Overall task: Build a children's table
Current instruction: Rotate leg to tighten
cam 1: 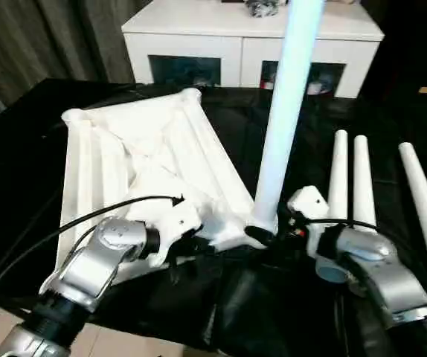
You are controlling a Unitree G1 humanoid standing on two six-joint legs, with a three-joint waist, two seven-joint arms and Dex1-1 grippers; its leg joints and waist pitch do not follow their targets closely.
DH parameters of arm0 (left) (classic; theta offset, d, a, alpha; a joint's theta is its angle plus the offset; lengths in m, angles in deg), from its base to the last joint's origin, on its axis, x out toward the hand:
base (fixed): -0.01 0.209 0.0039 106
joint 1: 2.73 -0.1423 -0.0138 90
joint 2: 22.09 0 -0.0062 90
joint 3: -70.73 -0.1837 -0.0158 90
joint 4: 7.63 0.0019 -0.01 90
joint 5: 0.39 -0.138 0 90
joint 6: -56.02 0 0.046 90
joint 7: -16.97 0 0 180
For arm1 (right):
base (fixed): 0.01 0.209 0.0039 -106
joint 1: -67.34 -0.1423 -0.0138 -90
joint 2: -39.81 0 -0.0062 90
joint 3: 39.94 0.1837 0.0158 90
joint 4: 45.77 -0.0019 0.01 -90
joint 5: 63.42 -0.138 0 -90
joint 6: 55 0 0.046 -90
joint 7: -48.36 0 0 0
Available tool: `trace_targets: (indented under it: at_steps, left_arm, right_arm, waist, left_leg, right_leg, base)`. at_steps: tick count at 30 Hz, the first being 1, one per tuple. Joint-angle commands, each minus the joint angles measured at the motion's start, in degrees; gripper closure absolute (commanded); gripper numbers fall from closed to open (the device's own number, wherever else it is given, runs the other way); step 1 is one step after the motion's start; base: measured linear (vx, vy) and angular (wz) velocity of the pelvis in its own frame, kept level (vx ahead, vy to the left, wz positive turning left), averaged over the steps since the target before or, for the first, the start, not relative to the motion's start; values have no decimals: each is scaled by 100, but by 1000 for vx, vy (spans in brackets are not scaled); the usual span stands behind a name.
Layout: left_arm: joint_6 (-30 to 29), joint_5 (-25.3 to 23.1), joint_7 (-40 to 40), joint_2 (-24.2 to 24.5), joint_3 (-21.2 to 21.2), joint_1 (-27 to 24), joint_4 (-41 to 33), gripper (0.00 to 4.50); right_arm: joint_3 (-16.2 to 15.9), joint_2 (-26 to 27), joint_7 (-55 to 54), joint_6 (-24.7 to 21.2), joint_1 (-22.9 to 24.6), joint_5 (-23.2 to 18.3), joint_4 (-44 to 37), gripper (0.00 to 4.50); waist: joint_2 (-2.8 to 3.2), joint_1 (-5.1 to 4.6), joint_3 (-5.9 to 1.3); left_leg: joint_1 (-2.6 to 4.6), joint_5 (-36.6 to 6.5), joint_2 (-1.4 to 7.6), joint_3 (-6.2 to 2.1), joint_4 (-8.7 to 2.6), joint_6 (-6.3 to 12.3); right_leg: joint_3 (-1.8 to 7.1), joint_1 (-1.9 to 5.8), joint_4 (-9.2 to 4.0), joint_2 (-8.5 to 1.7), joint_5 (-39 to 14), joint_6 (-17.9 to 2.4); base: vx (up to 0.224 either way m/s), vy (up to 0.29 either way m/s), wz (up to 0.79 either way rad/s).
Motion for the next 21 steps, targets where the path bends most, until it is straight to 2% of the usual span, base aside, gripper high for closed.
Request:
trace_targets:
  at_steps: [1,5,6,8,11,12,15,21]
  left_arm:
    - [25,133,111,40,-3,54,-271,450]
    - [-3,135,142,40,-8,47,-298,450]
    - [-20,135,146,32,-21,47,-305,450]
    - [-33,126,153,31,-36,50,-308,450]
    - [-46,125,162,40,-43,52,-314,450]
    - [-50,124,164,42,-44,51,-315,450]
    - [-63,120,176,53,-49,37,-331,450]
    - [-114,132,212,72,-56,29,-355,450]
  right_arm:
    - [75,12,1,-52,-107,-84,-63,70]
    - [69,5,62,-112,-139,-133,-35,102]
    - [1,-16,169,-147,-110,-110,-56,114]
    - [-61,-30,241,-159,-73,-63,-58,129]
    - [-110,-50,259,-167,-35,-54,-69,157]
    - [-124,-58,264,-166,-25,-52,-74,166]
    - [-146,-71,288,-177,9,-50,-88,174]
    - [-163,-98,353,-211,24,-10,-22,182]
  waist:
    - [-70,-3,-313]
    - [-65,4,-337]
    - [-70,7,-351]
    - [-65,13,-356]
    - [-69,17,-344]
    - [-70,16,-335]
    - [-70,17,-329]
    - [-66,18,-338]
  left_leg:
    - [-26,-1128,164,-18,-463,346]
    - [-33,-903,165,-13,-442,393]
    - [-45,-738,157,-12,-426,447]
    - [-45,-628,154,-6,-413,515]
    - [-43,-679,156,1,-416,537]
    - [-41,-797,157,2,-426,500]
    - [-36,-875,158,-2,-434,443]
    - [-38,-772,160,-5,-426,465]
  right_leg:
    - [261,322,-365,-262,-1848,-1081]
    - [267,330,-316,-256,-1452,-1194]
    - [267,345,-283,-253,-1187,-1270]
    - [268,345,-266,-252,-1016,-1347]
    - [265,343,-277,-254,-1084,-1364]
    - [265,342,-298,-257,-1280,-1317]
    - [267,339,-315,-258,-1445,-1246]
    - [268,339,-294,-253,-1276,-1280]
  base:
    - [0,0,0]
    - [0,0,0]
    - [0,0,0]
    - [0,0,0]
    - [0,0,0]
    - [0,0,0]
    - [0,0,0]
    - [0,0,0]
